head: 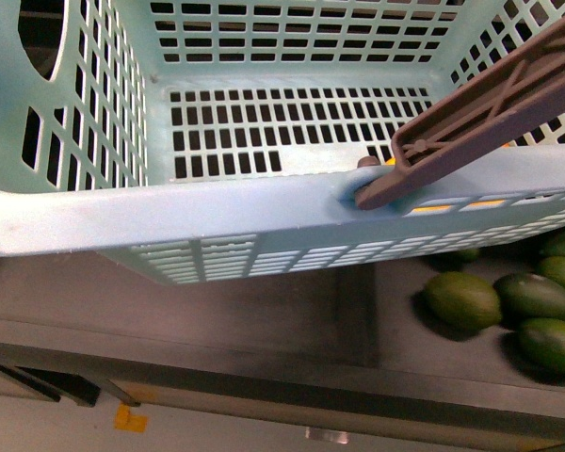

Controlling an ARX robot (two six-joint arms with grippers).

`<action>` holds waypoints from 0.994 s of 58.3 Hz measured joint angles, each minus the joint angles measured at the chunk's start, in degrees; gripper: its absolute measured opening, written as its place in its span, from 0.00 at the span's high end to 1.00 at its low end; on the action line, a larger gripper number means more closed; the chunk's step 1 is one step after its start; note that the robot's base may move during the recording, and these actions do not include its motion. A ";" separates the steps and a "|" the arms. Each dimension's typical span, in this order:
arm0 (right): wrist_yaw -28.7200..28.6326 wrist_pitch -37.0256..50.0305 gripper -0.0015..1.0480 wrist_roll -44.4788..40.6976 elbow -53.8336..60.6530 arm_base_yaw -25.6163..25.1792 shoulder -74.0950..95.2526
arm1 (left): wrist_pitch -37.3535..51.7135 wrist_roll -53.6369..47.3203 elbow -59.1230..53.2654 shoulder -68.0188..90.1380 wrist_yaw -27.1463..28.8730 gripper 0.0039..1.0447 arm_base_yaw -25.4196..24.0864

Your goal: Pick lemon and mango into basket

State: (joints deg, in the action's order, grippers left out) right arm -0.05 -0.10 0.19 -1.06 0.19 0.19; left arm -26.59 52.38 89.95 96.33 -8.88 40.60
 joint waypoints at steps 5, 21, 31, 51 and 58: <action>-0.02 0.00 0.08 -0.02 0.02 0.00 0.04 | 0.00 -0.20 0.00 0.00 -0.09 0.93 0.00; -0.20 0.02 0.08 -0.02 0.07 -0.13 0.02 | -0.02 -0.90 -0.02 -0.22 1.33 0.93 -0.85; 0.04 0.02 0.08 -0.02 0.07 -0.13 0.00 | 3.32 4.85 -0.44 0.24 12.11 0.93 0.79; 0.02 0.02 0.08 -0.02 0.07 -0.13 0.02 | 9.51 27.76 5.31 11.72 31.41 0.93 -3.69; 0.02 0.02 0.08 -0.02 0.07 -0.13 0.02 | 9.55 31.54 7.30 16.06 31.32 0.93 -5.86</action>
State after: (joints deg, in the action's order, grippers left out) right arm -0.03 -0.08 0.16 -0.99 0.05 0.21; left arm -17.04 83.92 97.25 112.40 22.44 34.74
